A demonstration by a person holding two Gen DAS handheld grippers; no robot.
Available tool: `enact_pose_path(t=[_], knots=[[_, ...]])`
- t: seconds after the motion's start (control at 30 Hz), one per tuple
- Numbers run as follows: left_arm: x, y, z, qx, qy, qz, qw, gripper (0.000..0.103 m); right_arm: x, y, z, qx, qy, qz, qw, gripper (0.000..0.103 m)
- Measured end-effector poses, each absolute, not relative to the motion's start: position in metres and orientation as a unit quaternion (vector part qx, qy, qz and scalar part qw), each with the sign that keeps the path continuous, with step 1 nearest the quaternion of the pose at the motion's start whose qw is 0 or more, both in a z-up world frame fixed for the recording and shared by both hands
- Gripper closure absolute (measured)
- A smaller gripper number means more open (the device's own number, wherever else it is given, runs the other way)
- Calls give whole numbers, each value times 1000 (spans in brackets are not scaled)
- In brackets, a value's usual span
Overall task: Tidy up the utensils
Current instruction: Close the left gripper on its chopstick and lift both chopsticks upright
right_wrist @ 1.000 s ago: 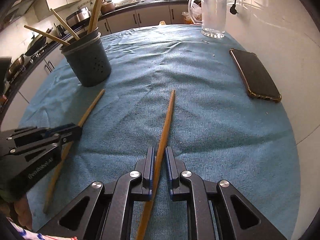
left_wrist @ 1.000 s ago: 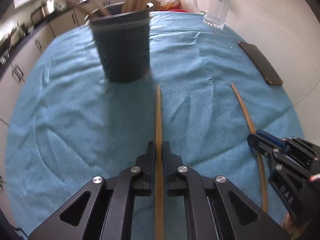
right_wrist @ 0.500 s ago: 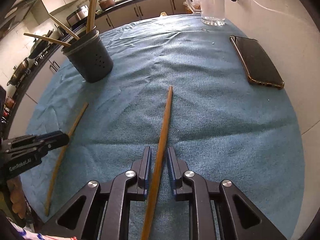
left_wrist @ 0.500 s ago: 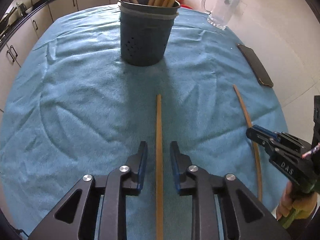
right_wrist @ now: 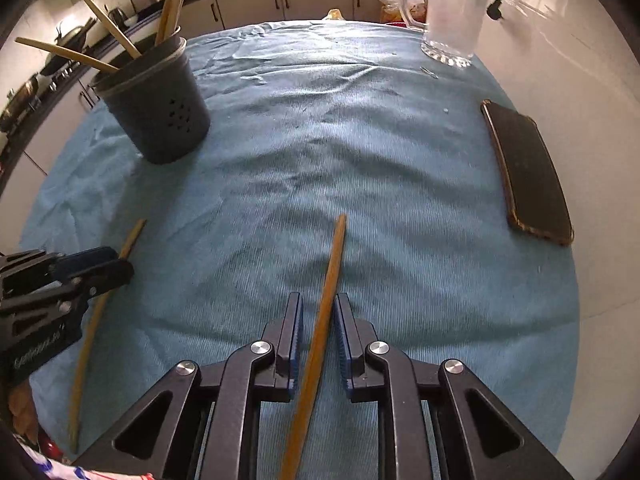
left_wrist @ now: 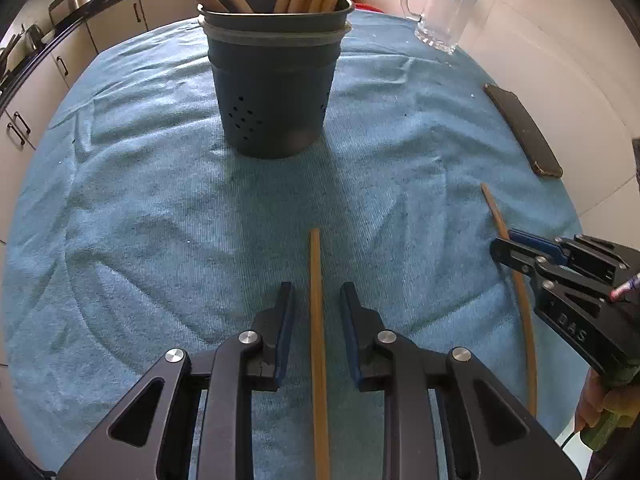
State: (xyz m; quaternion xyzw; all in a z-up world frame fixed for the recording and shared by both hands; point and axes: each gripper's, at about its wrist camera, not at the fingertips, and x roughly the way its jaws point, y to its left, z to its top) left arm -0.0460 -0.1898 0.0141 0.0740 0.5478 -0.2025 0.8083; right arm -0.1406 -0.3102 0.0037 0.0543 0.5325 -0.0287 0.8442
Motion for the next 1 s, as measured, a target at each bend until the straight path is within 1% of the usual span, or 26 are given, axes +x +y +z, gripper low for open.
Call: enact_pose_path(t=[0.07,0.1,0.13,0.17,0.3,0.37,0.63,1.0], knots=[[-46,-190,14,75,543,-204,811,81,-135,-310,4,57,533,-33,844,87],[-48,-190,14,77,540,-205,813,82,-134,-311,4,60,530,-35,845,89],[-49,-190,14,79,535,-207,815,87,-133,-310,4,60,527,-38,847,91],[-50,-190,14,79,533,-211,816,98,-133,-310,4,56,521,-44,851,94],[-54,-178,24,54,522,-211,825,98,-138,-315,5,76,504,-37,860,96],[-62,-170,42,52,498,-211,840,98,-145,-319,13,87,487,-37,869,96],[-95,-146,99,30,423,-211,881,97,-179,-311,63,120,403,-12,907,96],[-124,-134,139,27,363,-206,908,97,-212,-290,114,115,322,3,940,96]])
